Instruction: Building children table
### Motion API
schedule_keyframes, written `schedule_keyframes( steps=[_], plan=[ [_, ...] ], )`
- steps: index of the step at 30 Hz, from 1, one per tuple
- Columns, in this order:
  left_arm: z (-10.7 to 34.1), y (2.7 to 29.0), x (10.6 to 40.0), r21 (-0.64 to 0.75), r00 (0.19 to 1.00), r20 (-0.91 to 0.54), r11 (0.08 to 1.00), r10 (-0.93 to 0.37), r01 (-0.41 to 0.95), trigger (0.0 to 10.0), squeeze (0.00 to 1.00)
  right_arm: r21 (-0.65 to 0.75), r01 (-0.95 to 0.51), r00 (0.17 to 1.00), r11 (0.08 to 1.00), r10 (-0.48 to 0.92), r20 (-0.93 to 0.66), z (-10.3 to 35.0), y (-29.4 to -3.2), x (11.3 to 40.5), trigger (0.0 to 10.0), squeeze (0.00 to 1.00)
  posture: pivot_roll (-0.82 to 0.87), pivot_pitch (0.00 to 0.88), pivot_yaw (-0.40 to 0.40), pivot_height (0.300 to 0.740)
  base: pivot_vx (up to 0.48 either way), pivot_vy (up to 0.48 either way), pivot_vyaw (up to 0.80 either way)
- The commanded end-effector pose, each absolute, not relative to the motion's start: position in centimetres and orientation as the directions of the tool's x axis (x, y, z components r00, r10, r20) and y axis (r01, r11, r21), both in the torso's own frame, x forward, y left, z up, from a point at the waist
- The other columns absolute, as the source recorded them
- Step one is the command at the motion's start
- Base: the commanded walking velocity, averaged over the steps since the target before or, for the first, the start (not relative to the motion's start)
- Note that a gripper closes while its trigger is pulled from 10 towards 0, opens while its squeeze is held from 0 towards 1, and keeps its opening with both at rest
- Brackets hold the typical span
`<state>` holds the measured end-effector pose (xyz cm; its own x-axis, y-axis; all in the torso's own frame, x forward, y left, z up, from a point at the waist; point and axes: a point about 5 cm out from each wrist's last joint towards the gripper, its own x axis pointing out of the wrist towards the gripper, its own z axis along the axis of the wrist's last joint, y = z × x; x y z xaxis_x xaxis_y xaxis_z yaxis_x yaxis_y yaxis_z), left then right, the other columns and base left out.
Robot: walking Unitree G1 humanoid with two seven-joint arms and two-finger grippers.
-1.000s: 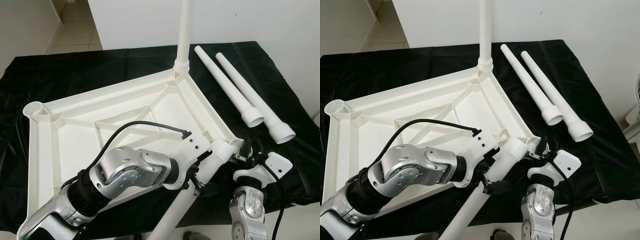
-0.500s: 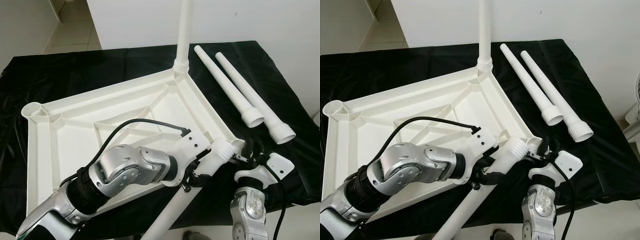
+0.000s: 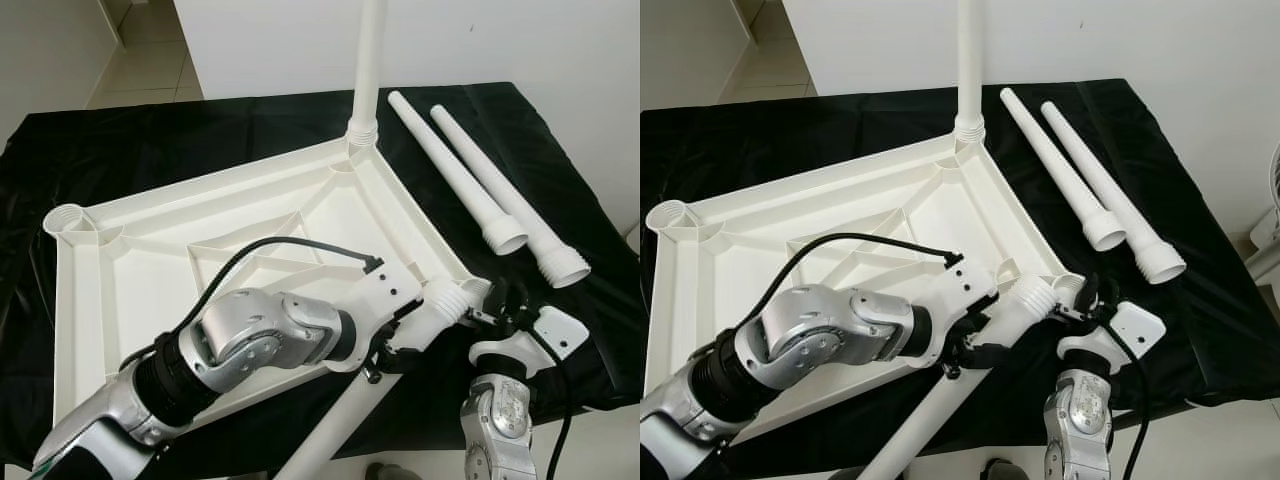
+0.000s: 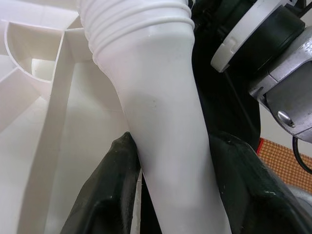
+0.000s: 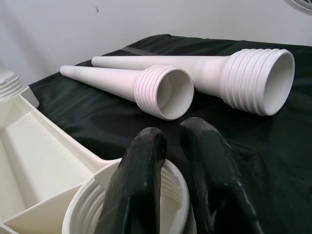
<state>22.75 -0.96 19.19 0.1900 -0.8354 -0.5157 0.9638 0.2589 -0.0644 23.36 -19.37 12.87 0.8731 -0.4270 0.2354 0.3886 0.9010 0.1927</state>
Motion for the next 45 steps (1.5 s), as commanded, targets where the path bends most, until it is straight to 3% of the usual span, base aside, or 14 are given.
schedule_keyframes(
  steps=[1,19,45],
  plan=[
    [18.8,-1.0,21.6,-0.151,-0.002,-0.545,0.096,-0.839,0.984,10.0,0.00,0.174,0.423,0.890,0.889,-0.444,0.106,10.3,-19.3,22.9,10.0,0.00,-0.07,0.165,0.101,0.740,0.000,0.000,0.00],
    [21.8,-0.8,22.5,-0.140,-0.058,-0.569,0.028,-0.820,0.990,10.0,0.00,0.188,0.429,0.888,0.884,-0.451,0.093,9.8,-18.7,22.7,10.0,0.00,-0.04,0.162,0.145,0.740,0.000,0.000,0.00],
    [23.3,-0.9,23.4,-0.018,-0.057,-0.692,-0.061,-0.720,0.998,10.0,0.00,0.208,0.417,0.895,0.885,-0.440,0.078,9.2,-17.7,22.6,10.0,0.00,0.01,0.185,0.170,0.740,0.000,0.000,0.00]
  ],
)
